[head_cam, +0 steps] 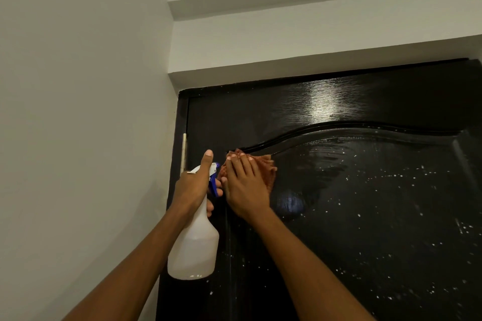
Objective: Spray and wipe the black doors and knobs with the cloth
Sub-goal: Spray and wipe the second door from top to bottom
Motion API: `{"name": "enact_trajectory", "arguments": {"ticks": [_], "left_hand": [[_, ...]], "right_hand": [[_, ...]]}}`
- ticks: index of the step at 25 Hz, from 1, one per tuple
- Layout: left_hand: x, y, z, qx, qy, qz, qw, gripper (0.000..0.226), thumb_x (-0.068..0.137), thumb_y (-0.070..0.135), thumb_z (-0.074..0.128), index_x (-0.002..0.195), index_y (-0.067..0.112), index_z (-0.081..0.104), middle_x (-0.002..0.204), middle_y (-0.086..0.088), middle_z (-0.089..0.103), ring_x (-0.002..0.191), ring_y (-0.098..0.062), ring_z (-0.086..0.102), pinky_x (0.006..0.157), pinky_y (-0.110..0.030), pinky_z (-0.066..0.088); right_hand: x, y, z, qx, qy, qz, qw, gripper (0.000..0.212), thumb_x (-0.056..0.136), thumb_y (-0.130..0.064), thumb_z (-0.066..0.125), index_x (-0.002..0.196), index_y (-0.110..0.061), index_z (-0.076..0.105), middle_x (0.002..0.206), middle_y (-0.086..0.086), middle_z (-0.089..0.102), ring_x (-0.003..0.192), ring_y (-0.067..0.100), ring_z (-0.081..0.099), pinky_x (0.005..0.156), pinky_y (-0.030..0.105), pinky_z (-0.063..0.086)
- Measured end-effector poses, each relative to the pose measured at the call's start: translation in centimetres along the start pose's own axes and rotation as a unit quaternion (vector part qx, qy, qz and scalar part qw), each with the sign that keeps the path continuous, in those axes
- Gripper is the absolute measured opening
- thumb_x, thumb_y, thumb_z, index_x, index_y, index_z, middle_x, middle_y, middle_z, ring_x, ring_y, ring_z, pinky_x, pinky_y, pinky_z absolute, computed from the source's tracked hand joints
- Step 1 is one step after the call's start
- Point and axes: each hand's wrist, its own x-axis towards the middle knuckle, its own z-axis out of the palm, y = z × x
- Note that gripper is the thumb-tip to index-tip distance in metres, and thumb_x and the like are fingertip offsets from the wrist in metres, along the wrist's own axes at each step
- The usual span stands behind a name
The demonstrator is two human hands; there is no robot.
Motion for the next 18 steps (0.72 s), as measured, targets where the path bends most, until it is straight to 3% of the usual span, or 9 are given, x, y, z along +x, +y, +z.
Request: {"name": "enact_trajectory", "arguments": {"ticks": [4, 8, 10, 13, 16, 18], "left_hand": [[-0.5, -0.5, -1.4, 0.006, 0.002, -0.013, 1.0, 0.075, 0.089, 0.075, 0.04, 0.104, 0.006, 0.065, 0.091, -0.019, 0.074, 0.053, -0.023, 0.064, 0.042, -0.026, 0.049], [-0.8, -0.8, -0.8, 0.007, -0.008, -0.014, 1.0, 0.077, 0.09, 0.074, 0.04, 0.104, 0.002, 0.066, 0.092, -0.019, 0.073, 0.049, -0.019, 0.061, 0.04, -0.024, 0.047], [-1.0, -0.8, -0.2, -0.003, -0.018, -0.024, 1.0, 0.079, 0.089, 0.074, 0.041, 0.105, 0.001, 0.066, 0.092, -0.019, 0.073, 0.047, -0.018, 0.061, 0.04, -0.024, 0.046], [-1.1, -0.7, -0.1, -0.008, -0.029, -0.027, 0.999, 0.079, 0.089, 0.074, 0.043, 0.105, 0.0, 0.066, 0.094, -0.02, 0.073, 0.048, -0.019, 0.062, 0.041, -0.024, 0.047], [-1.0, -0.5, -0.6, -0.004, -0.033, -0.016, 0.999, 0.079, 0.088, 0.075, 0.042, 0.105, 0.001, 0.066, 0.093, -0.02, 0.073, 0.051, -0.021, 0.062, 0.042, -0.025, 0.048], [-0.7, -0.5, -1.0, 0.005, -0.024, -0.013, 1.0, 0.082, 0.087, 0.078, 0.039, 0.103, 0.003, 0.067, 0.089, -0.019, 0.074, 0.052, -0.024, 0.063, 0.044, -0.027, 0.048]], "right_hand": [[0.7, 0.3, -0.4, 0.01, -0.011, -0.017, 1.0, 0.062, 0.112, -0.043, 0.024, 0.165, -0.019, 0.006, 0.174, 0.007, 0.001, 0.16, 0.025, -0.005, 0.125, 0.047, -0.005], [0.3, 4.8, -2.0, -0.071, 0.029, -0.048, 0.996, 0.06, 0.109, -0.048, 0.022, 0.161, -0.018, 0.029, 0.169, 0.008, 0.027, 0.157, 0.03, 0.018, 0.126, 0.048, -0.004], [-0.3, 7.0, -2.5, -0.075, 0.089, 0.016, 0.993, 0.06, 0.108, -0.044, 0.024, 0.156, -0.012, 0.042, 0.162, 0.013, 0.039, 0.153, 0.035, 0.027, 0.128, 0.05, 0.006], [-0.3, 7.5, -3.3, -0.059, 0.166, 0.149, 0.973, 0.058, 0.107, -0.036, 0.031, 0.151, -0.002, 0.044, 0.159, 0.021, 0.038, 0.151, 0.042, 0.026, 0.126, 0.051, 0.012], [0.4, 3.4, -3.0, 0.017, 0.094, 0.182, 0.979, 0.059, 0.111, -0.037, 0.028, 0.161, -0.005, 0.025, 0.167, 0.021, 0.022, 0.155, 0.039, 0.018, 0.127, 0.048, 0.007], [0.2, 0.8, -1.5, -0.007, 0.02, 0.07, 0.997, 0.064, 0.111, -0.043, 0.03, 0.164, -0.011, 0.016, 0.17, 0.018, 0.014, 0.157, 0.035, 0.012, 0.127, 0.047, 0.002]]}}
